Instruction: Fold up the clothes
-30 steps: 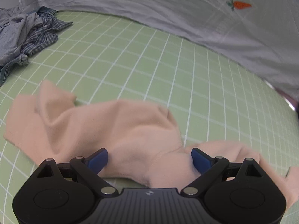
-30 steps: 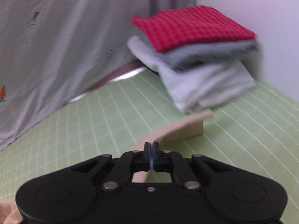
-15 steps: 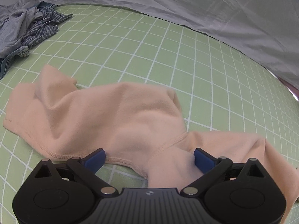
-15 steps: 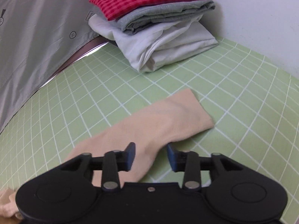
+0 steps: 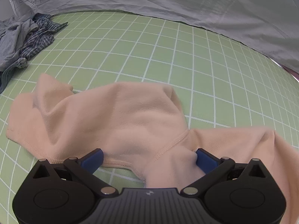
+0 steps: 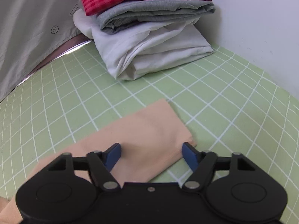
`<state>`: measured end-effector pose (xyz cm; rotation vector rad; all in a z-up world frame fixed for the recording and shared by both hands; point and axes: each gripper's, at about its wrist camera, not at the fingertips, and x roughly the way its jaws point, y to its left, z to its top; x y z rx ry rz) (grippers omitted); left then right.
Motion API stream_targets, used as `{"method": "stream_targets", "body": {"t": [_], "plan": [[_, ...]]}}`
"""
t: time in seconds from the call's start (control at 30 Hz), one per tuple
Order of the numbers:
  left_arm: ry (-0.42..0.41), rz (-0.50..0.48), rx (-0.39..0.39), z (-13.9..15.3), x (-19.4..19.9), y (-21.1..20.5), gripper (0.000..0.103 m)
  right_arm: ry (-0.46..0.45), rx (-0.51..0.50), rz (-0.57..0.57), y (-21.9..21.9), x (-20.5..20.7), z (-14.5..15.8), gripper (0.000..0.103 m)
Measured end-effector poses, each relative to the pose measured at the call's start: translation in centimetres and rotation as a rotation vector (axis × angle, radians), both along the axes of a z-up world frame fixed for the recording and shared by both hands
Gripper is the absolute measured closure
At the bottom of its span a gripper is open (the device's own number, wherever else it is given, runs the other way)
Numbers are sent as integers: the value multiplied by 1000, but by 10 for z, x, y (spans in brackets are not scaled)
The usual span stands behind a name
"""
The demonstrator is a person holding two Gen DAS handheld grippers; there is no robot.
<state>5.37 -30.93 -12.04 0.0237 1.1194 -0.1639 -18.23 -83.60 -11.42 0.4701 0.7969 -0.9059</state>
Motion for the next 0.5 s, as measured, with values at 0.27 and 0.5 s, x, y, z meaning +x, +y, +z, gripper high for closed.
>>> {"method": "stream_targets", "body": {"t": [0.27, 0.5], "plan": [[-1, -9, -1, 0, 0, 0, 0, 132, -91, -89, -10, -30, 2, 97], [-3, -6, 0, 1, 0, -1, 0, 219, -218, -55, 8, -22, 14, 56]]}}
